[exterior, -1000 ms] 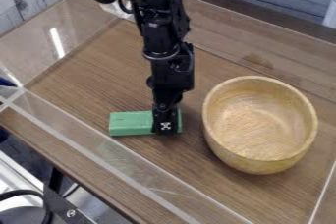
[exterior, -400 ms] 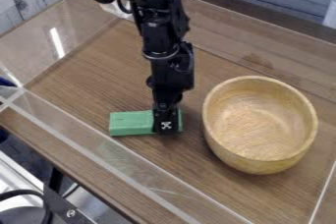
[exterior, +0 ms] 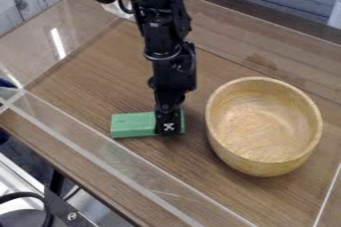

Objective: Put the green block in the brown bowl

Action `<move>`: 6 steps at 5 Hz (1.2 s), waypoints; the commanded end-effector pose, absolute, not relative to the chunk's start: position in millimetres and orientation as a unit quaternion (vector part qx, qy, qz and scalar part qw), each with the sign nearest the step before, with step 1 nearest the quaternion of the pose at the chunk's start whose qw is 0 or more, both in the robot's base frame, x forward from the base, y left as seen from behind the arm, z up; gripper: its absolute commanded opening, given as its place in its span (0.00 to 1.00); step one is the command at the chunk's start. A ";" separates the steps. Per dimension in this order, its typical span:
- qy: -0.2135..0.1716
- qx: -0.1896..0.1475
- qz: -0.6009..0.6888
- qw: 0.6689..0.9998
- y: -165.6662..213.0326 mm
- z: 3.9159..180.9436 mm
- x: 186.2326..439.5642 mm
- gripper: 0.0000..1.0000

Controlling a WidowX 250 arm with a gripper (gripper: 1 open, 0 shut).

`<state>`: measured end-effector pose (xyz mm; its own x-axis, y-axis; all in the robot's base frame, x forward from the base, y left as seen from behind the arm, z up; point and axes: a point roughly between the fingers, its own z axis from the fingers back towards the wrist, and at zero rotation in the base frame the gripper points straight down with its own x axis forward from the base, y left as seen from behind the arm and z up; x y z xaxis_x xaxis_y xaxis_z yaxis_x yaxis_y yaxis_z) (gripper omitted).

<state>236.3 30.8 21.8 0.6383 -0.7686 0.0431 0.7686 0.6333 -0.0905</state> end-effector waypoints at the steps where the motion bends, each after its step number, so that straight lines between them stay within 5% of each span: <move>1: -0.029 -0.032 -0.419 0.907 35.0 37.7 247.4 0.00; 6: -0.036 -0.031 -0.406 0.912 35.5 47.4 249.7 0.00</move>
